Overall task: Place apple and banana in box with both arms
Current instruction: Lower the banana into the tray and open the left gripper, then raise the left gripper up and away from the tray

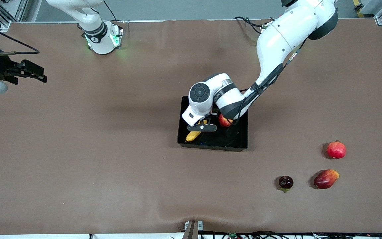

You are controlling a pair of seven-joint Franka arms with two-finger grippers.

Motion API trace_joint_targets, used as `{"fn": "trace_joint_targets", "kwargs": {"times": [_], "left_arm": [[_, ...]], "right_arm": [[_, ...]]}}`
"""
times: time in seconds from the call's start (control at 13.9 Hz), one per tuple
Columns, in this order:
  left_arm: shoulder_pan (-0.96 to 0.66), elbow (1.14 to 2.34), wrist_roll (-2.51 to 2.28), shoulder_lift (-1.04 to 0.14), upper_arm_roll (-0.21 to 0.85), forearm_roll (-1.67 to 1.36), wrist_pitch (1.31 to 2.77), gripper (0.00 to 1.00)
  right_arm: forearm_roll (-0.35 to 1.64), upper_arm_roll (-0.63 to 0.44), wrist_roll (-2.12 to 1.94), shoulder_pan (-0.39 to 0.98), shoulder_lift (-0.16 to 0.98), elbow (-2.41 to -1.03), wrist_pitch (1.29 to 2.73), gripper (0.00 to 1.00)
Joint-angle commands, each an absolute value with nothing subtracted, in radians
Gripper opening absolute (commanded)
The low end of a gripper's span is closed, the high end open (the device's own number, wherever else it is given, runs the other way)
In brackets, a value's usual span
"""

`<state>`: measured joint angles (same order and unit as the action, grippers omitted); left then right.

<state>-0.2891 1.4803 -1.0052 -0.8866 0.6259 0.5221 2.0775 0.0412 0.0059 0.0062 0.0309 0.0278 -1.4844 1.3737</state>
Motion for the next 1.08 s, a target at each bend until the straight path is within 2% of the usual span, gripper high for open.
{"fn": "trace_joint_targets", "kwargs": {"times": [0.0,0.29,0.43,0.65,1.01], "left_arm": [[-0.318,1.433,-0.996,-0.911,0.606,0.538,2.071,1.00],[-0.301,1.424,-1.002,-0.859,0.609,0.529,2.050,1.00],[-0.258,1.395,-0.997,-0.800,0.629,0.513,1.975,1.00],[-0.143,1.373,-0.983,-0.646,0.667,0.445,1.855,1.00],[0.006,1.376,-0.977,-0.399,0.664,0.399,1.634,1.00]], "right_arm": [[0.058,0.002,0.009,0.029,0.032,-1.470,1.370,1.00],[0.058,0.003,0.009,0.029,0.034,-1.470,1.370,1.00],[0.058,0.002,0.008,0.029,0.032,-1.468,1.370,1.00],[0.058,0.002,0.008,0.029,0.034,-1.468,1.370,1.00],[0.058,0.002,0.008,0.029,0.034,-1.468,1.370,1.00]]}}
